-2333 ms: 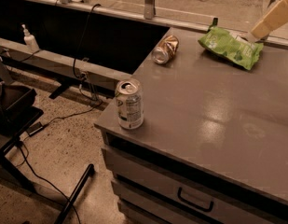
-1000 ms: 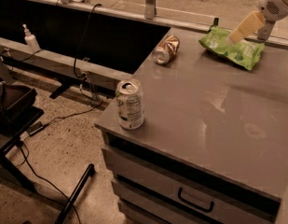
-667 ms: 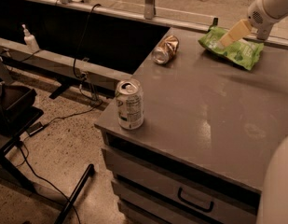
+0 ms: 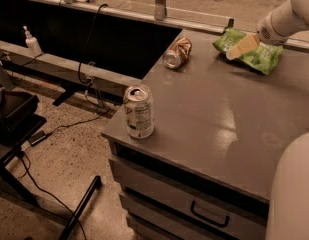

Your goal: Move green rice chip bag near 7up can

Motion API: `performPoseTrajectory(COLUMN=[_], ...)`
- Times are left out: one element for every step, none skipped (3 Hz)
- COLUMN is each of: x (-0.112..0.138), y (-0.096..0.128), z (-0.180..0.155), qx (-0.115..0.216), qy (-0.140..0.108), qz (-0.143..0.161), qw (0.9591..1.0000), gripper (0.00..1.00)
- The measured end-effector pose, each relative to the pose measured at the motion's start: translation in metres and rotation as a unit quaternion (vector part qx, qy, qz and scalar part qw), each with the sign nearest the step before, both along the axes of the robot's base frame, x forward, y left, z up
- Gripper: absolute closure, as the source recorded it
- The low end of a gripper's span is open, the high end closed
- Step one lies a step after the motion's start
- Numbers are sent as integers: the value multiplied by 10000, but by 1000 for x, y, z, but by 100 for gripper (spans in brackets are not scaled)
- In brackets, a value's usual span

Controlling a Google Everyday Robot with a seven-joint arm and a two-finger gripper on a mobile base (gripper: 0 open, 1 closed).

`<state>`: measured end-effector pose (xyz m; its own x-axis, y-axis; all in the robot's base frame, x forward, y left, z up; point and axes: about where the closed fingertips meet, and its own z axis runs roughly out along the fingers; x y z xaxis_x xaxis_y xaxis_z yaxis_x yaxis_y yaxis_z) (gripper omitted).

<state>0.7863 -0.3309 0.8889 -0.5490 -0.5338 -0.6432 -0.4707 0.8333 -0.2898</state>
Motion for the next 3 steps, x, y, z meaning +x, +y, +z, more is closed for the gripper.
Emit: performPoseTrajectory(x=[5,5,5], y=[-7,-15,-17], z=[-30,-51,-55], qx=[50,65,103], qy=[103,230,259], qz=[32,-14,-17], qw=[9999,9997,9996], gripper=[0,19,43])
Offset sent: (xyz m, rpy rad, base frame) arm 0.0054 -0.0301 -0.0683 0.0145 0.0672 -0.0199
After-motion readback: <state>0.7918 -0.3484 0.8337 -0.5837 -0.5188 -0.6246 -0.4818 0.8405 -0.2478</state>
